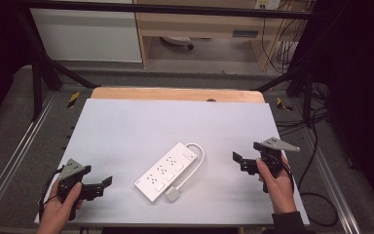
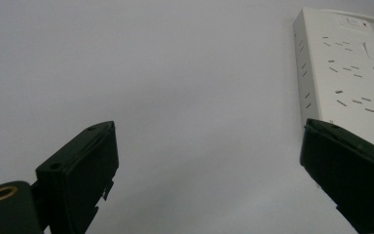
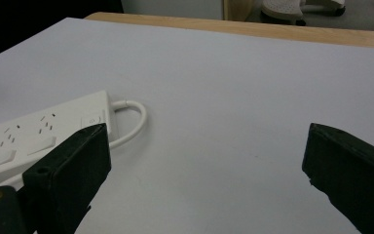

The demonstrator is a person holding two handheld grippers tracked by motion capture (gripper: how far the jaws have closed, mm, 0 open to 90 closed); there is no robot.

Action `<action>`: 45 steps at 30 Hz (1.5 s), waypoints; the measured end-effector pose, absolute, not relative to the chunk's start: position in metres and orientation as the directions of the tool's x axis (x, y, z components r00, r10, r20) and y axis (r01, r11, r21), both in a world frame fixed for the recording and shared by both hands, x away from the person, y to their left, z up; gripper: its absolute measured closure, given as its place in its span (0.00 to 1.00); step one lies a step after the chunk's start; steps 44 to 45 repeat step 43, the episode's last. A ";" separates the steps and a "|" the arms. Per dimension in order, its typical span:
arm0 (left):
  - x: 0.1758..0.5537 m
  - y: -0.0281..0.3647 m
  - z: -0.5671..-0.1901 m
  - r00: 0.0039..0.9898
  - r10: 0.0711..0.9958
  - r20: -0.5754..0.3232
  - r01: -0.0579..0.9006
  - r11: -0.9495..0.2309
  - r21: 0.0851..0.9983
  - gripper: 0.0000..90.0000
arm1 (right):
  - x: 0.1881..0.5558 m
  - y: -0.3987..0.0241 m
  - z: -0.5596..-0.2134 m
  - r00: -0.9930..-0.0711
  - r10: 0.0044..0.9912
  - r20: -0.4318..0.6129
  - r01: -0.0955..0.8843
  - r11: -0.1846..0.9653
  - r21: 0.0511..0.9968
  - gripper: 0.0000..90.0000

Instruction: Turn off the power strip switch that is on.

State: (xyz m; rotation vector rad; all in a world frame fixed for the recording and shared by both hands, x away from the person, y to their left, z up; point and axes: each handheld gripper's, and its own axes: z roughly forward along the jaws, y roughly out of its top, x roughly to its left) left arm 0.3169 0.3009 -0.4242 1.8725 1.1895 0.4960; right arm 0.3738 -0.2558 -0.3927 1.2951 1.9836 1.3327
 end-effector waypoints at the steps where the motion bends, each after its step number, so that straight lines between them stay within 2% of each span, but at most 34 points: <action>1: 0.317 0.301 -0.424 0.471 0.876 -0.103 0.544 -0.196 0.816 0.08 | 0.373 -0.257 -0.394 -0.475 0.868 0.142 0.460 0.108 0.881 0.05; 26: 0.317 0.300 -0.424 0.469 0.877 -0.104 0.542 -0.193 0.818 0.08 | 0.366 -0.264 -0.420 -0.492 0.862 0.118 0.463 0.145 0.874 0.04; 37: 0.317 0.299 -0.424 0.473 0.876 -0.098 0.540 -0.200 0.817 0.08 | 0.372 -0.246 -0.442 -0.533 0.839 0.107 0.480 0.195 0.855 0.04; 43: 0.317 0.299 -0.424 0.476 0.875 -0.095 0.538 -0.204 0.818 0.08 | 0.380 -0.227 -0.453 -0.553 0.831 0.049 0.522 0.300 0.799 0.03; 45: 0.317 0.299 -0.424 0.476 0.875 -0.095 0.538 -0.204 0.818 0.08 | 0.380 -0.227 -0.453 -0.553 0.831 0.049 0.522 0.300 0.799 0.03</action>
